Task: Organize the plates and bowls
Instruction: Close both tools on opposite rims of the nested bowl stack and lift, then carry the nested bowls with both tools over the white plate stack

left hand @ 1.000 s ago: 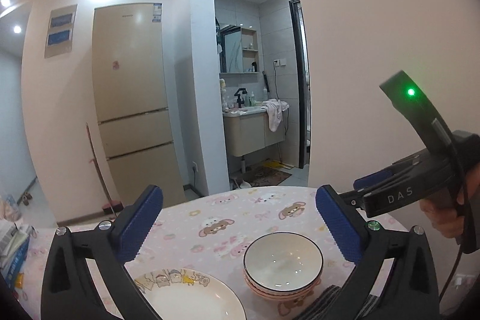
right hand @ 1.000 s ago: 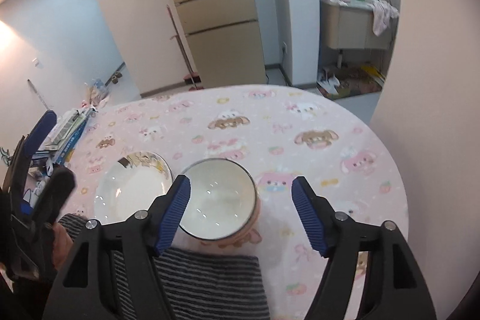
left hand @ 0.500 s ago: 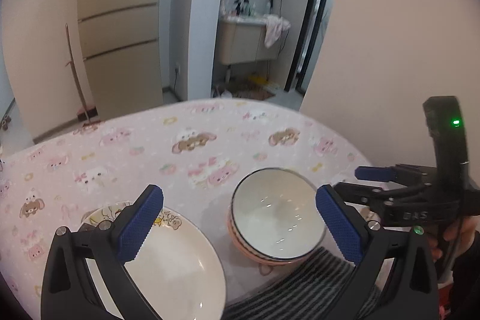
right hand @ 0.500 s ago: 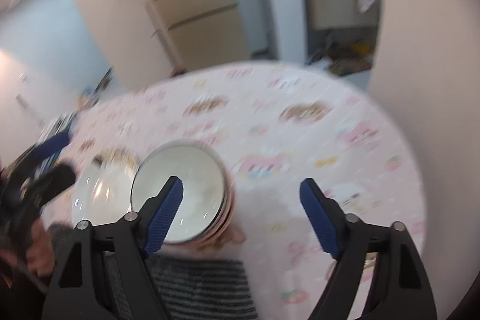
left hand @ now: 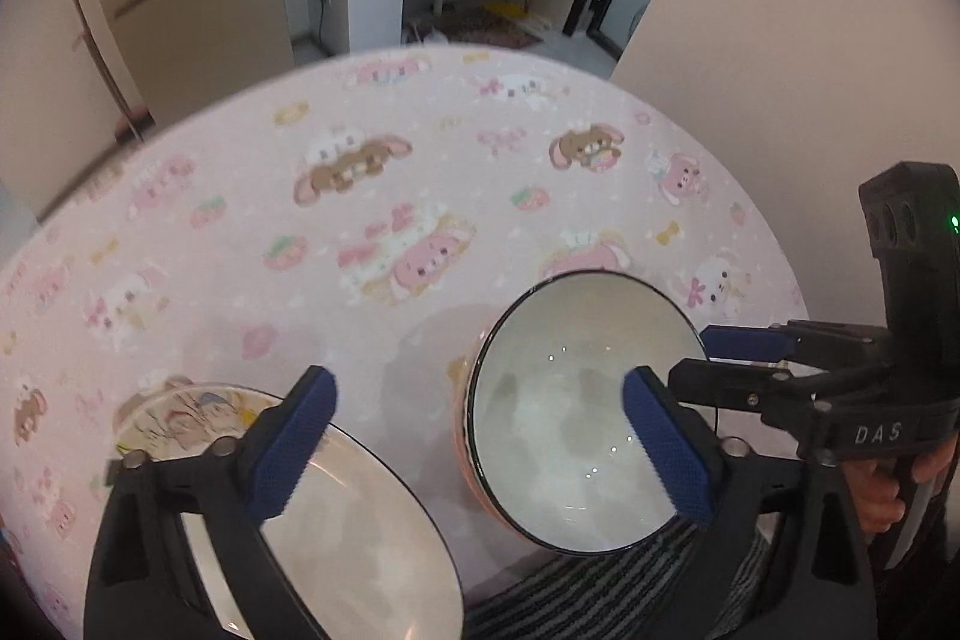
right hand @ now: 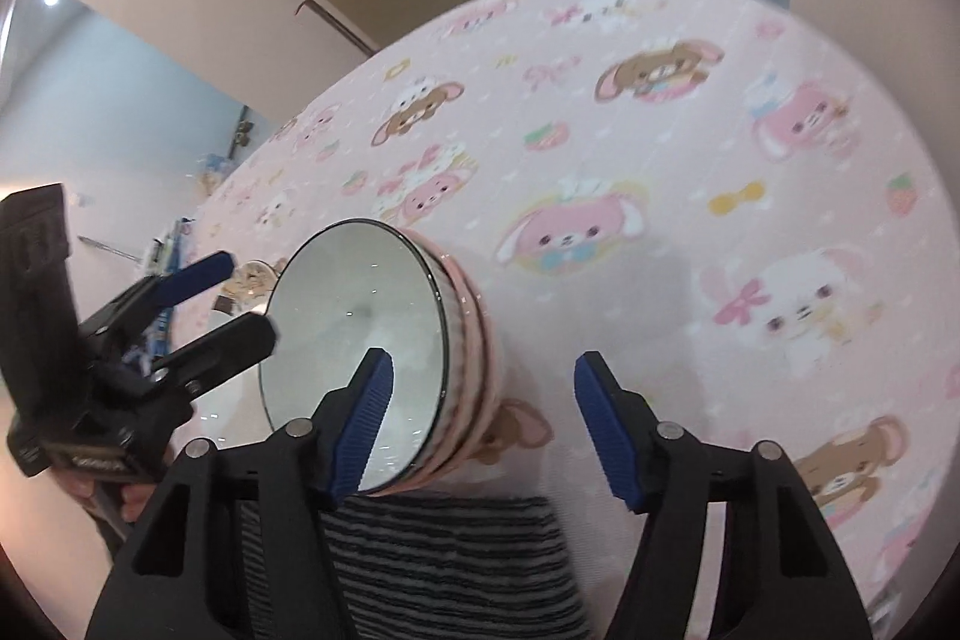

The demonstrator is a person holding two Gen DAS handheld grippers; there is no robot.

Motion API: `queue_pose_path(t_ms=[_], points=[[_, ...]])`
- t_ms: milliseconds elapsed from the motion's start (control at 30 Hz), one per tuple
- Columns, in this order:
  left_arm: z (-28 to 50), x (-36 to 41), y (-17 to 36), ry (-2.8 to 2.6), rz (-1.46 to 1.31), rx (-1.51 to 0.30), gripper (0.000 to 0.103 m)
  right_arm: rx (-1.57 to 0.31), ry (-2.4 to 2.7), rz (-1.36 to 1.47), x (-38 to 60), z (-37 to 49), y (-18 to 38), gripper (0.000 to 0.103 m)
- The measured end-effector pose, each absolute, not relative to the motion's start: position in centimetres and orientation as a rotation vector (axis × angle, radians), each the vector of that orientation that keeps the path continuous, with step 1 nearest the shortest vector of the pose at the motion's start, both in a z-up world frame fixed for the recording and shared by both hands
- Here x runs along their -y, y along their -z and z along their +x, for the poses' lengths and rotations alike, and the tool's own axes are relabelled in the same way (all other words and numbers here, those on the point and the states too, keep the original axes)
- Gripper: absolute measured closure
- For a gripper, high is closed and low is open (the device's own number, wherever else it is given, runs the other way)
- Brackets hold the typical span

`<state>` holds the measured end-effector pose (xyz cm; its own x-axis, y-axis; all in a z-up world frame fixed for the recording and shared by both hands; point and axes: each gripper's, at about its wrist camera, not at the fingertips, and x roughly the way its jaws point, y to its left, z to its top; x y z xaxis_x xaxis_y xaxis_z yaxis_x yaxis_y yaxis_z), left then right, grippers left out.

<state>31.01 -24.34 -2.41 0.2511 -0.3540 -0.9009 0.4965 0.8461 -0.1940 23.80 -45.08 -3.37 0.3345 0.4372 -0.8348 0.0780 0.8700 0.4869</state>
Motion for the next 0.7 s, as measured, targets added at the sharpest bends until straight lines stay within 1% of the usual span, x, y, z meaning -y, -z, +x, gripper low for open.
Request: queue_pose_path(t_ms=[67,233,300,333,433,500,533,567,633,700], points=[[31.3,24.9,3.6,0.602,0.165,-1.250,0.010,-1.233,-0.271,0.509,44.7,24.0,3.9,0.040],[31.5,25.5,4.4,0.623,0.185,-1.264,0.015,-1.276,-0.303,0.552,44.1,24.5,6.0,0.041],[32.1,25.6,4.6,0.617,0.183,-1.282,0.022,-1.287,-0.298,0.568,44.2,24.7,6.6,0.044],[32.4,25.8,4.8,0.607,0.196,-1.287,0.024,-1.291,-0.295,0.567,44.1,24.7,6.8,0.046],[33.2,25.9,5.9,0.596,0.202,-1.322,0.034,-1.300,-0.300,0.573,44.3,24.8,7.1,0.046],[33.5,25.8,6.9,0.633,0.142,-1.389,0.045,-1.307,-0.315,0.598,44.4,24.8,7.3,0.047],[33.6,25.7,7.5,0.654,0.110,-1.417,0.046,-1.309,-0.321,0.605,44.5,24.8,7.4,0.049],[33.6,25.6,7.9,0.671,0.078,-1.431,0.046,-1.306,-0.334,0.605,44.4,24.9,7.4,0.055],[33.4,25.3,8.3,0.700,0.026,-1.448,0.046,-1.290,-0.336,0.590,44.4,25.0,7.2,0.062],[33.2,24.8,8.2,0.710,-0.014,-1.441,0.046,-1.243,-0.317,0.572,44.6,24.9,6.7,0.063]])
